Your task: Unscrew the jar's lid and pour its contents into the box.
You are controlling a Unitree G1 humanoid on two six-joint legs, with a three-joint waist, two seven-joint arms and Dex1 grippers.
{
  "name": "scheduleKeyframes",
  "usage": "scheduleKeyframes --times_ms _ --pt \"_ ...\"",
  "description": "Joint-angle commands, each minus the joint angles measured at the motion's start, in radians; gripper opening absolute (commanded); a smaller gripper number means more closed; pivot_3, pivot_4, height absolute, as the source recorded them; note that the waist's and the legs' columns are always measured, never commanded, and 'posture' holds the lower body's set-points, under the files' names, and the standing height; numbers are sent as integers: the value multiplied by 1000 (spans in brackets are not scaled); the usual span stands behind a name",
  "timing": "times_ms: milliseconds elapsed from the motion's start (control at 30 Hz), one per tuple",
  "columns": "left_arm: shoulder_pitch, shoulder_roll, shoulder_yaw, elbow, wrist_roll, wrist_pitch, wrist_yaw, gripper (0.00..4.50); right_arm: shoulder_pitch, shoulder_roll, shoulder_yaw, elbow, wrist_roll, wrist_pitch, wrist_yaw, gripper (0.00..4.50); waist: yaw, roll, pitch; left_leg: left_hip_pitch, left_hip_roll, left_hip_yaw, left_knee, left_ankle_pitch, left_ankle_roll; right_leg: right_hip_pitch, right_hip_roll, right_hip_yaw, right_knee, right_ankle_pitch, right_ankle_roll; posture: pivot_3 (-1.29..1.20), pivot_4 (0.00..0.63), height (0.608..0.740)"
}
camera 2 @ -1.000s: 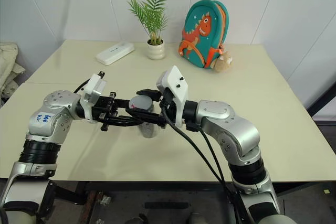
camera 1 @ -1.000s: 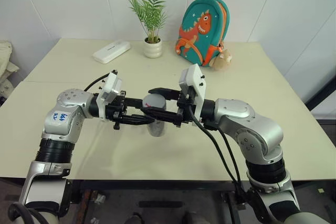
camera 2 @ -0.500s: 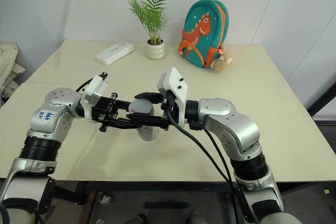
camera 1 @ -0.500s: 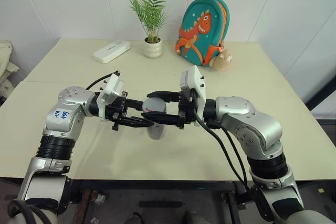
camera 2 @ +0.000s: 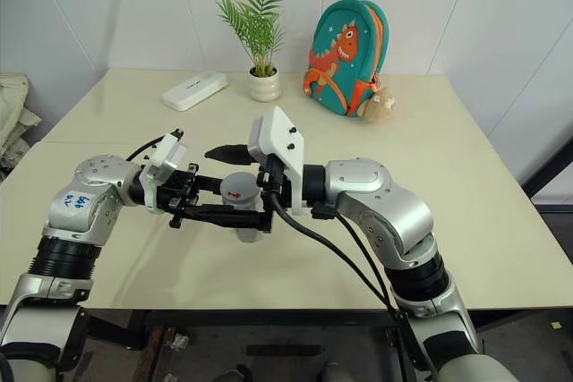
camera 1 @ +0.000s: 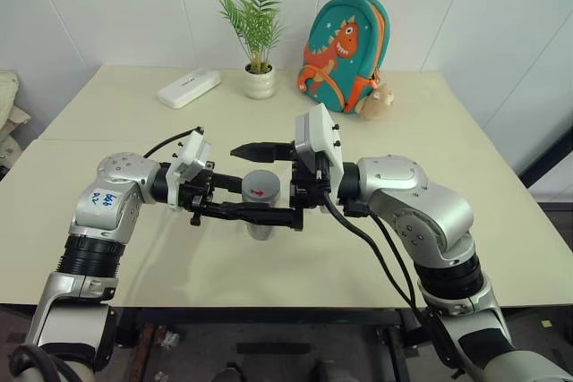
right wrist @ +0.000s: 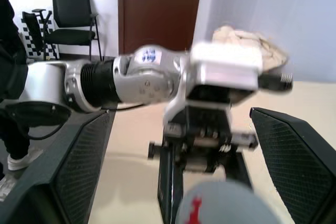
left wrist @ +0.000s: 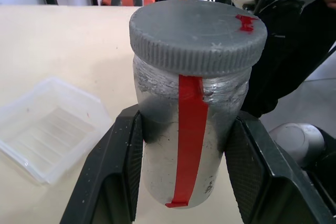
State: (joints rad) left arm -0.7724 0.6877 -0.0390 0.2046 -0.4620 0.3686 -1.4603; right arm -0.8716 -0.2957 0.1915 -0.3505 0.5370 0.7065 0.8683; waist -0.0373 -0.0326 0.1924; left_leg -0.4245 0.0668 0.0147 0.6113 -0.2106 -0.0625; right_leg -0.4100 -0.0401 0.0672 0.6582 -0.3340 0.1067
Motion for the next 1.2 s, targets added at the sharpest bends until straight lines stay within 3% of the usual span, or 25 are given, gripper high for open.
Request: scheduleKeyframes --times_ms 33,667,1200 --pt "-8 16 19 -41 -9 0 2 1874 -25 2 -6 3 -9 -27 -15 4488 2 0 0 0 0 0 0 0 0 0 0 0 0 0 0 0 150 740" --pt "-12 -25 48 -31 -24 -83 19 1874 -38 38 35 104 -72 -41 -65 4488 2 0 0 0 0 0 0 0 0 0 0 0 0 0 0 0 150 740" --pt "34 15 71 -51 -37 -69 -7 1874 -65 -30 1 152 -116 -38 -46 4488 1 0 0 0 0 0 0 0 0 0 0 0 0 0 0 0 150 740"
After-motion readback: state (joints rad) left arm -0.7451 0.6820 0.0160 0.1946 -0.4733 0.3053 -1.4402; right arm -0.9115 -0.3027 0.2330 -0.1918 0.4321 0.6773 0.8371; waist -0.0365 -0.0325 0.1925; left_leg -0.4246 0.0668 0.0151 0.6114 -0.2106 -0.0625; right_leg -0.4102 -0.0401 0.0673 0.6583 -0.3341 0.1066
